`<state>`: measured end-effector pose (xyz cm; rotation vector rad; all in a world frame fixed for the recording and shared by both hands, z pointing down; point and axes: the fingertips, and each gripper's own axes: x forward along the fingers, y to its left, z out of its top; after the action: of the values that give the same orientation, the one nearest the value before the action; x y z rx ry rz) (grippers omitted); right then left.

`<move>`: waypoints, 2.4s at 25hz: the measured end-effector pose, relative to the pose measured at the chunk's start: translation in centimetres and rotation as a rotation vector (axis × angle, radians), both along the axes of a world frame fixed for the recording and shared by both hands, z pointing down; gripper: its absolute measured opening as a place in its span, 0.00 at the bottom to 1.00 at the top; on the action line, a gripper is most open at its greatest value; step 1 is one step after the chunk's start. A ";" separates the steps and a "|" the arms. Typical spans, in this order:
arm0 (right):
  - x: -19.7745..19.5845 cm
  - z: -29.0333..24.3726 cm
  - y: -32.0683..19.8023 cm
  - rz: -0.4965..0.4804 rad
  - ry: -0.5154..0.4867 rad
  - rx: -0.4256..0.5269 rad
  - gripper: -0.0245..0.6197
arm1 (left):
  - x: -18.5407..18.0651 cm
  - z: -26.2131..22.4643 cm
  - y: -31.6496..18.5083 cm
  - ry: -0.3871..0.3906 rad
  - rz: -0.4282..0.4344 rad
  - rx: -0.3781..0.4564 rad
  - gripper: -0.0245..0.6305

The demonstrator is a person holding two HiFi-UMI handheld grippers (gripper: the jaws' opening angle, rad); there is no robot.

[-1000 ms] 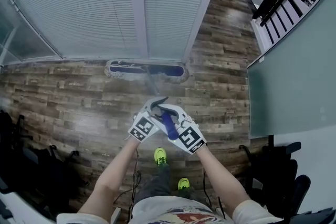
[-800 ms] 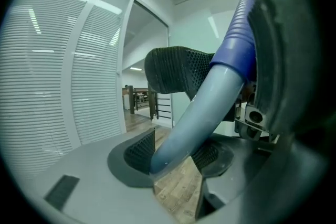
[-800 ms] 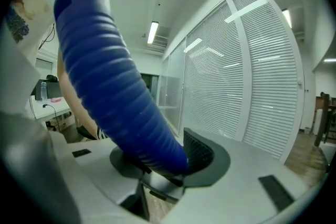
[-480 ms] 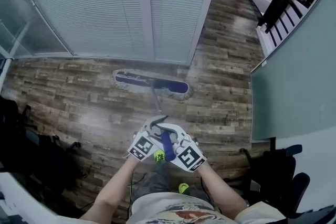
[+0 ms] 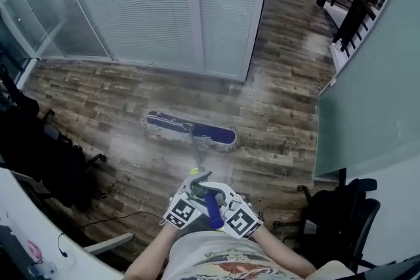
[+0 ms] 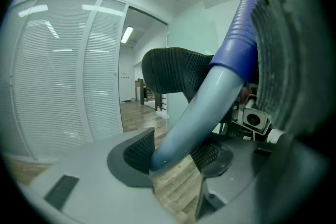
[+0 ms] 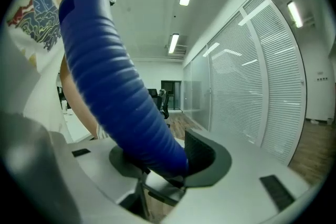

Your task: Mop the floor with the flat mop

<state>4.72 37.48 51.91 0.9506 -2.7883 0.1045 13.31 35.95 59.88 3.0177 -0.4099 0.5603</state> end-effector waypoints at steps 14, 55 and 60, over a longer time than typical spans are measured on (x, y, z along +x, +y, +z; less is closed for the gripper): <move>-4.1 -2.9 9.7 -0.213 -0.005 0.034 0.29 | -4.0 -2.9 8.4 0.066 -0.175 -0.037 0.31; -3.2 3.4 -62.9 -0.278 -0.006 -0.025 0.30 | -4.5 3.1 -65.5 0.036 -0.250 -0.018 0.36; -2.6 3.8 -69.2 -0.277 -0.014 -0.038 0.30 | -4.4 3.7 -71.8 0.029 -0.300 -0.042 0.37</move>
<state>2.15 -31.74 55.67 0.5489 -2.8868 0.1236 8.94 -35.90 63.62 2.8419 -0.8188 0.4930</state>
